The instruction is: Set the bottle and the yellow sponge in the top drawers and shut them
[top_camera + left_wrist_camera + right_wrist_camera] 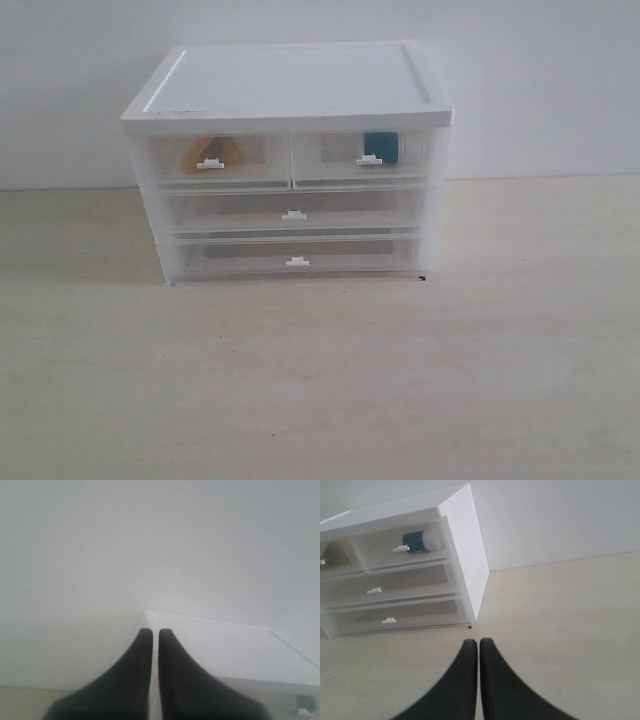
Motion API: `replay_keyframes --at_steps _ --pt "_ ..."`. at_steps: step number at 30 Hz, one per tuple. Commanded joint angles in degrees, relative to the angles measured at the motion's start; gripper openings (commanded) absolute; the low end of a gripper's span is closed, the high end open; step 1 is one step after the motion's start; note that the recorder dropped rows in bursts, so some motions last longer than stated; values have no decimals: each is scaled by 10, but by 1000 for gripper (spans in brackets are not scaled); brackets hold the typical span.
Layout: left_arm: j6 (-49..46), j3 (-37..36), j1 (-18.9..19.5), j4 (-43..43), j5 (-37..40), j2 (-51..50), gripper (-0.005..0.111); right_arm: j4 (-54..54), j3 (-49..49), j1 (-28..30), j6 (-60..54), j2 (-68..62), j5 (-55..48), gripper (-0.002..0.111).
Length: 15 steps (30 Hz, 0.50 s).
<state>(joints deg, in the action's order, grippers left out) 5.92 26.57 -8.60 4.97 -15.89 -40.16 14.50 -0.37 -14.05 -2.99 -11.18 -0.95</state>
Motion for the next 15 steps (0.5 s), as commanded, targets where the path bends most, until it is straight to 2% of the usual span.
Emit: replay_keyframes --at_steps 1,6,15 --pt "-4 -3 27 2 65 36 4 2 4 3 -1 2 4 0" --pt "-8 -35 63 4 101 103 4 2 4 3 -1 2 4 0" --pt "-8 -206 114 20 110 258 4 2 4 3 -1 2 4 0"
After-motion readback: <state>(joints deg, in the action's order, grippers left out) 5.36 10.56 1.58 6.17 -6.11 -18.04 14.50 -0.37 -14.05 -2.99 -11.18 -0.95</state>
